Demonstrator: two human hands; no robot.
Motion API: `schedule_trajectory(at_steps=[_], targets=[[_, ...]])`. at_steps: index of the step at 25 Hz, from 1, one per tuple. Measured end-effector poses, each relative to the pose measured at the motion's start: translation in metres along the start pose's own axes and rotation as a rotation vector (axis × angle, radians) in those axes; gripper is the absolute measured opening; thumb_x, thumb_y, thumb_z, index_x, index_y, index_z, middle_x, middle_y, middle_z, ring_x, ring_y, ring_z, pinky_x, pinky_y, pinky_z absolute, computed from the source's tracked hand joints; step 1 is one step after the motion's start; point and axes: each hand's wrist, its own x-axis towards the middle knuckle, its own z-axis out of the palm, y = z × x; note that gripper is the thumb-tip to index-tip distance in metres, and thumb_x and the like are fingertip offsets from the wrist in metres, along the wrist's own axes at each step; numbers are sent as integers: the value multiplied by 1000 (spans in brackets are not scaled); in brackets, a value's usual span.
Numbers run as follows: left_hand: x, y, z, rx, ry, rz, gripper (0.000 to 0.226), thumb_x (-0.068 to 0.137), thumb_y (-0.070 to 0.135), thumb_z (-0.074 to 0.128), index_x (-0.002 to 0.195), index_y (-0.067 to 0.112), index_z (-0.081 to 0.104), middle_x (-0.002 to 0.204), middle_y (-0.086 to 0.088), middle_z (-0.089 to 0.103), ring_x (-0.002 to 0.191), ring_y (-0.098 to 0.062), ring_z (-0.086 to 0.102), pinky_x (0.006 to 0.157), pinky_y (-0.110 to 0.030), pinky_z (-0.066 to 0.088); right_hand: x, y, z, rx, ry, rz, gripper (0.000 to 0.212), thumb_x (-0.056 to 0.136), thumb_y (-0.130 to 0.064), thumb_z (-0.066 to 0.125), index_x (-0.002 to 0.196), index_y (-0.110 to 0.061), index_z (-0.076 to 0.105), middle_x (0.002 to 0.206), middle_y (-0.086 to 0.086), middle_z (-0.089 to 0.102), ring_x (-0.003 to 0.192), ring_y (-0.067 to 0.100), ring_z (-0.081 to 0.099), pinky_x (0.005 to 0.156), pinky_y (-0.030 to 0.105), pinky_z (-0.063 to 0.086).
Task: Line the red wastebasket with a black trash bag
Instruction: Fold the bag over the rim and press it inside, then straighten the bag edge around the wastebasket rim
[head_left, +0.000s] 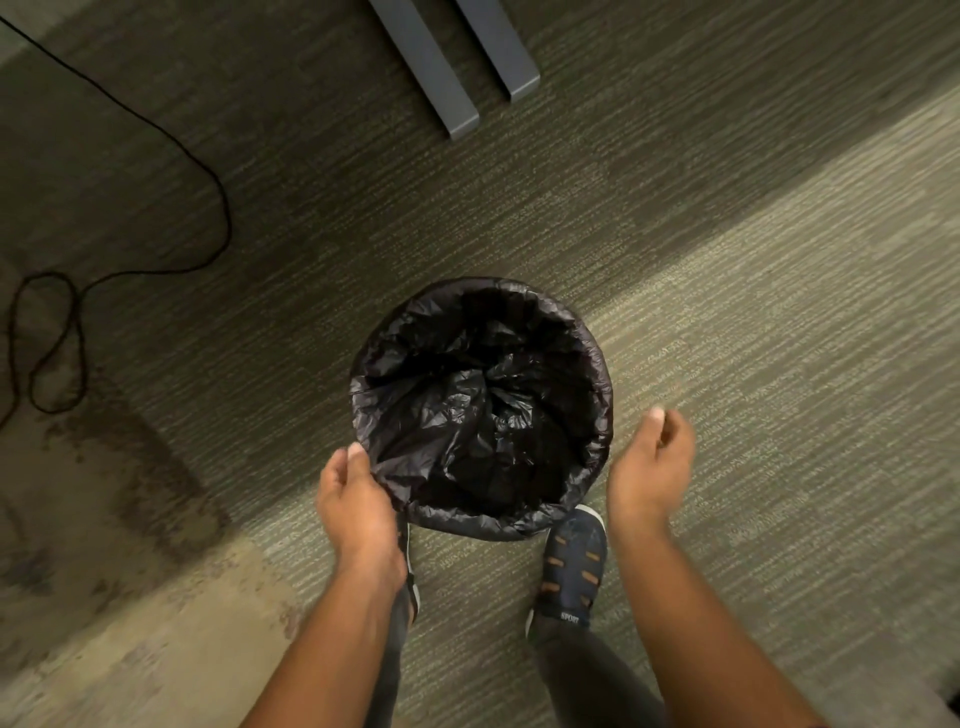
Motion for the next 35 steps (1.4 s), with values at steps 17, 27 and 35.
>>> schedule_trajectory(at_steps=[17,27,35], targets=[[-11,-34,-2,89,-38,-37,39,110,25,58,149,17,61,141,-5,73,128,-27,70,118,-50,51,-44,32,-2,-38,-169,121,40,108,-45,52,124,-13,70,103,4,72,97,28,71,73,36,55],[-8,-5,17,84,-125,17,34,109,0,49,138,13,63,133,-7,77,122,-29,74,110,-57,57,-33,-4,15,6,-291,93,53,101,-10,68,152,-7,53,140,15,69,127,31,68,112,51,55],[39,104,34,-92,-58,127,18,107,3,59,101,17,69,103,-14,79,82,-29,76,75,-51,69,-32,-133,93,145,-427,0,24,97,-2,68,111,-21,64,88,-10,71,85,16,73,92,53,65]])
